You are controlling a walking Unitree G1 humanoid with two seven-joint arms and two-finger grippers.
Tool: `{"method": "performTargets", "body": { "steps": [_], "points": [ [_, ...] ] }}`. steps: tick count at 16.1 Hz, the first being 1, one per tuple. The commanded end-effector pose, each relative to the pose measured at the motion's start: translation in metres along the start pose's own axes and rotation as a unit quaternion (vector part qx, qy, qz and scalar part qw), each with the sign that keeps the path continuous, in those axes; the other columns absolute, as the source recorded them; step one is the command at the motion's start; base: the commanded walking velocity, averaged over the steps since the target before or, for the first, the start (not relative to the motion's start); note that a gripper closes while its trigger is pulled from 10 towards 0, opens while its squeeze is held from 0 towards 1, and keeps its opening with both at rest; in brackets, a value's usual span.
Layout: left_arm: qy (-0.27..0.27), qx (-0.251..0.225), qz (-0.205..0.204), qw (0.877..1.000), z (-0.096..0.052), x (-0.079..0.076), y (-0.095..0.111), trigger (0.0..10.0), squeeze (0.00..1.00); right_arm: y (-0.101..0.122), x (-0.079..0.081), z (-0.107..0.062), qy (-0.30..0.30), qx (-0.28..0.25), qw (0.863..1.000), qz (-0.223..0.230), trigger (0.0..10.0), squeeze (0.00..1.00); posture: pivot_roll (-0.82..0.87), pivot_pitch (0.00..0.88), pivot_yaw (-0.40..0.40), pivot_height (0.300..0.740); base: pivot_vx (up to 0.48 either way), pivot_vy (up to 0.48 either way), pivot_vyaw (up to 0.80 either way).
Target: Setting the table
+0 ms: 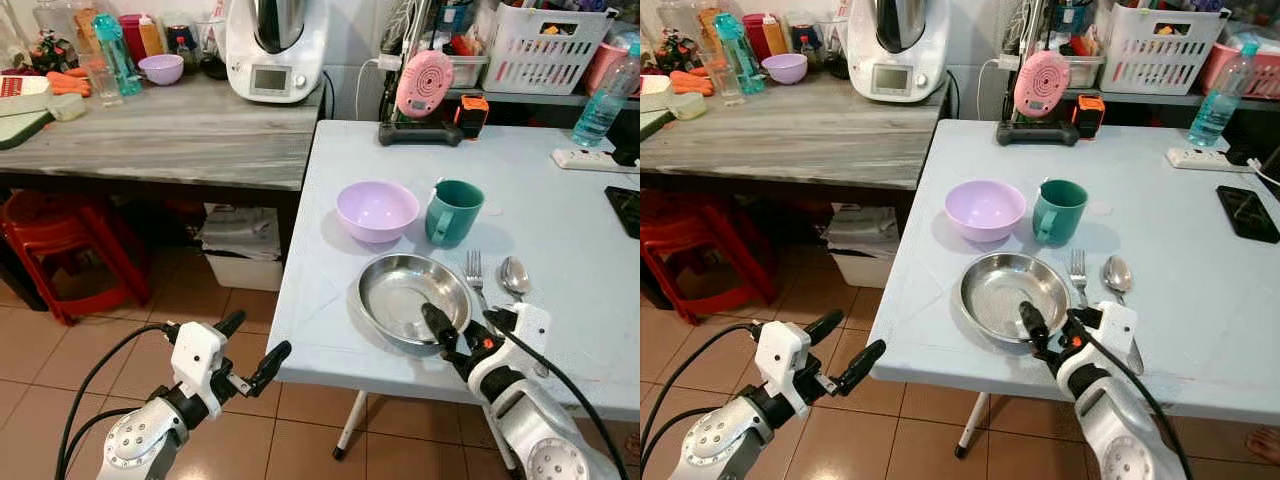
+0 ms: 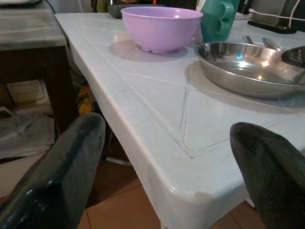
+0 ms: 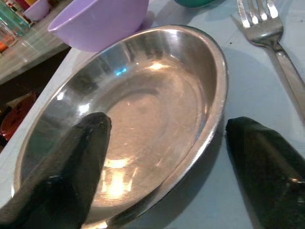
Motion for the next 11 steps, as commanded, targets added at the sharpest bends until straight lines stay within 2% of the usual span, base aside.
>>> {"method": "performTargets", "body": {
  "steps": [1,6,11],
  "points": [
    [-0.011,-0.005,0.006,1.000,0.002,-0.002,0.005,10.0,0.00,0.001,-0.006,0.000,-0.009,0.005,1.000,0.005,0.0,0.00,0.04,0.000,0.003,0.740,0.000,0.000,0.00],
    [-0.011,-0.006,0.005,1.000,0.002,-0.002,0.006,10.0,0.00,0.009,-0.011,0.004,-0.015,0.011,1.000,-0.008,0.0,0.00,0.04,0.000,0.005,0.740,0.000,0.000,0.00],
    [-0.037,-0.012,-0.009,0.999,0.004,-0.011,0.008,10.0,0.00,0.015,-0.021,0.005,-0.028,0.015,0.999,-0.009,0.0,0.00,0.04,0.000,0.004,0.740,0.000,0.000,0.00]
  ]
}}
Point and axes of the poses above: a point about 5 cm out from each wrist's last joint towards the gripper, its own z axis pointing out of the wrist towards the gripper, its own y axis along the axis of the wrist's last joint, x = y × z, the point moved 6 cm from there along z, pointing out of the wrist towards the gripper, and after that the axes turned 2 degrees about -z, right-handed, at the moved point
